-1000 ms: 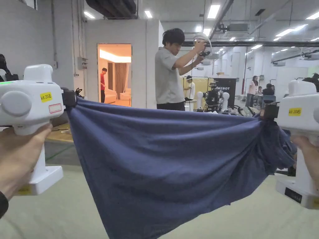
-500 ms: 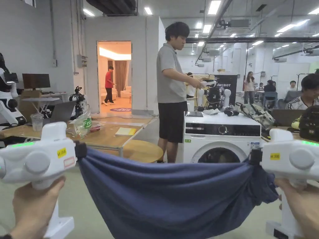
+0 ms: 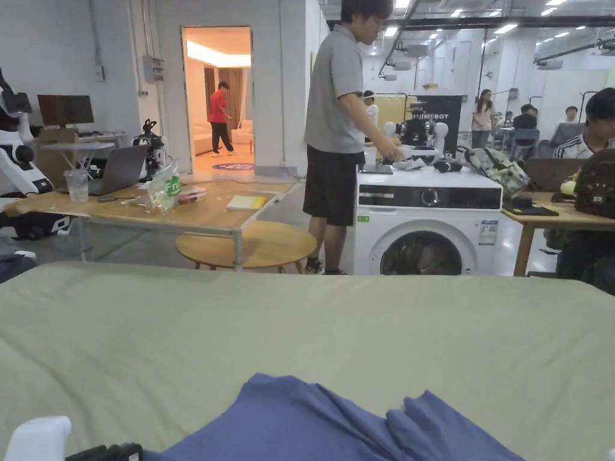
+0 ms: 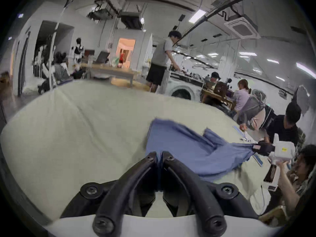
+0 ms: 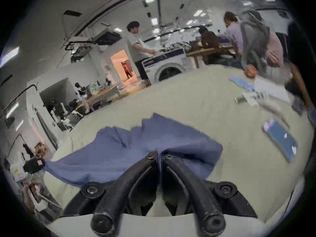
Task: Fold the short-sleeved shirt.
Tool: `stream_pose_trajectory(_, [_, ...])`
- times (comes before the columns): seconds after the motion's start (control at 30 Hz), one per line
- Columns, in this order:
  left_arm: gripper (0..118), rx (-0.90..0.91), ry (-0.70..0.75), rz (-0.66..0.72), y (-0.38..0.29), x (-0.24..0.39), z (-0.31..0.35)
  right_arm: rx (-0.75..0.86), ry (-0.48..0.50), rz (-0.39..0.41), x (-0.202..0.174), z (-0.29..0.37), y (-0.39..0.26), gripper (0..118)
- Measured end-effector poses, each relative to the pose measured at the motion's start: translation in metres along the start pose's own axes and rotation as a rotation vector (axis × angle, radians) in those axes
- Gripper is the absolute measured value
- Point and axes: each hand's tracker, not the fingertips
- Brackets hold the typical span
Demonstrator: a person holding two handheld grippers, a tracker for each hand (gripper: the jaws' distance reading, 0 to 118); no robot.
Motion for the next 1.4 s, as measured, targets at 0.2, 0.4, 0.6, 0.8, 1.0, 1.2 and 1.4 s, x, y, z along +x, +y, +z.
stream_pose_trajectory(0.2, [0, -0.134, 0.045, 0.003, -0.066, -0.015, 0.029, -0.079, -0.059, -0.008, 0.015, 0.041, -0.069, 0])
stream_pose_trajectory(0.4, [34, -0.17, 0.026, 0.061, -0.091, -0.027, 0.028, -0.07, -0.156, 0.082, 0.013, 0.048, -0.087, 34])
stream_pose_trajectory(0.6, [89, -0.008, 0.078, -0.118, -0.064, 0.013, 0.048, 0.132, -0.076, 0.155, -0.003, 0.08, -0.079, 83])
stream_pose_trajectory(0.8, [89, 0.223, 0.064, -0.218, -0.014, 0.09, 0.041, 0.182, 0.09, 0.263, -0.064, 0.071, -0.037, 83])
stream_pose_trajectory(1.0, [20, 0.261, -0.009, -0.199, -0.002, 0.13, 0.032, 0.207, 0.146, 0.384, -0.102, 0.069, -0.019, 20])
stream_pose_trajectory(1.2, [0, 0.259, 0.018, -0.27, -0.007, 0.144, 0.036, 0.189, 0.098, 0.444, -0.11, 0.068, -0.022, 0])
stream_pose_trajectory(1.4, [0, 0.215, -0.039, -0.149, -0.003, 0.106, 0.046, 0.18, 0.103, 0.463, -0.102, 0.071, -0.027, 0])
